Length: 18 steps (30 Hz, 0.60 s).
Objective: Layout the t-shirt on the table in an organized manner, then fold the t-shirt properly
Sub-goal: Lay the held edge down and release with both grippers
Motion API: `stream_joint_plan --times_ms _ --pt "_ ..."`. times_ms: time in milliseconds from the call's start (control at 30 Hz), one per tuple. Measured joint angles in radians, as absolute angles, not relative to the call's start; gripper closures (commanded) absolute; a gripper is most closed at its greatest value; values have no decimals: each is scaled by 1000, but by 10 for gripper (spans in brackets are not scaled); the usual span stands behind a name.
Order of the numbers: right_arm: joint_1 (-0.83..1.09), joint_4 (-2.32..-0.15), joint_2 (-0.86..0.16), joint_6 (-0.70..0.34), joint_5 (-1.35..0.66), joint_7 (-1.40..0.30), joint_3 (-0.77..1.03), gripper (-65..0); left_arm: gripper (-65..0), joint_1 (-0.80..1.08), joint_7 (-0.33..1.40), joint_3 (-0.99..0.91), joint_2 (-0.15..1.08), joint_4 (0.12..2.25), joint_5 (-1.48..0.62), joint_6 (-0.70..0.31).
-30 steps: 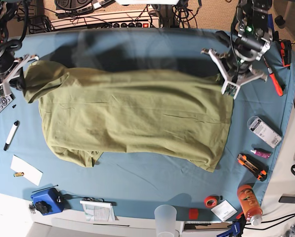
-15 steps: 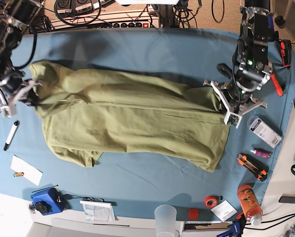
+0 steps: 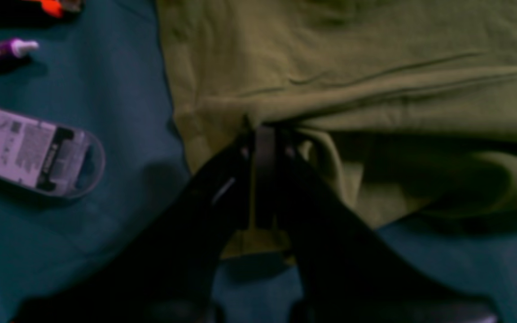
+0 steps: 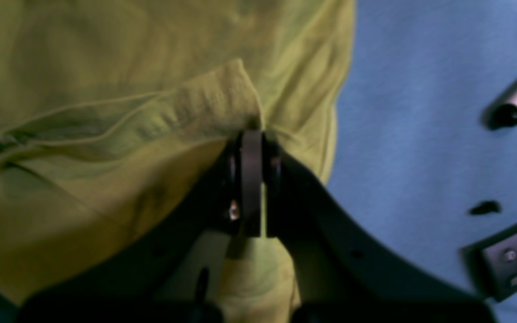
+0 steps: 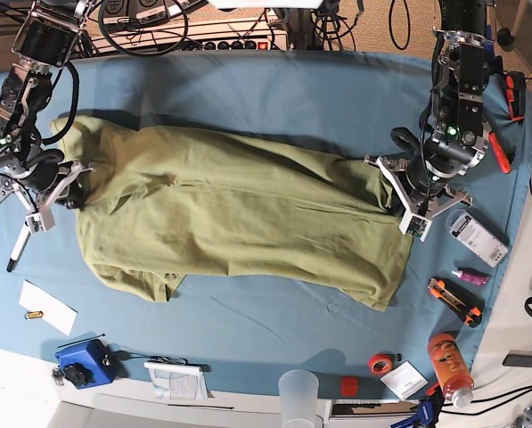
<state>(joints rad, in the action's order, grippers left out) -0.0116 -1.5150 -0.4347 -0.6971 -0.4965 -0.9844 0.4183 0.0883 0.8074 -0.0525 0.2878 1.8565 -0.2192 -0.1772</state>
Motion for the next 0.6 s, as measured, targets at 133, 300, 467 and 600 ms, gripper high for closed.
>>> stream_joint_plan --times_ms 133,300,467,600 --pt "-14 -1515 -434 -697 -494 -949 418 0 0 52 810 -52 288 1843 -211 -181" --pt "-14 -1514 -434 -689 -486 -954 418 0 0 -10 807 -51 288 1760 -212 -181" --pt "-14 -1514 -434 -689 -487 -1003 418 -80 -163 2 872 -51 288 1746 -222 -180" --pt "-14 -1514 -434 -688 -519 -1010 418 -191 -314 2 918 -51 288 1748 -223 -160"
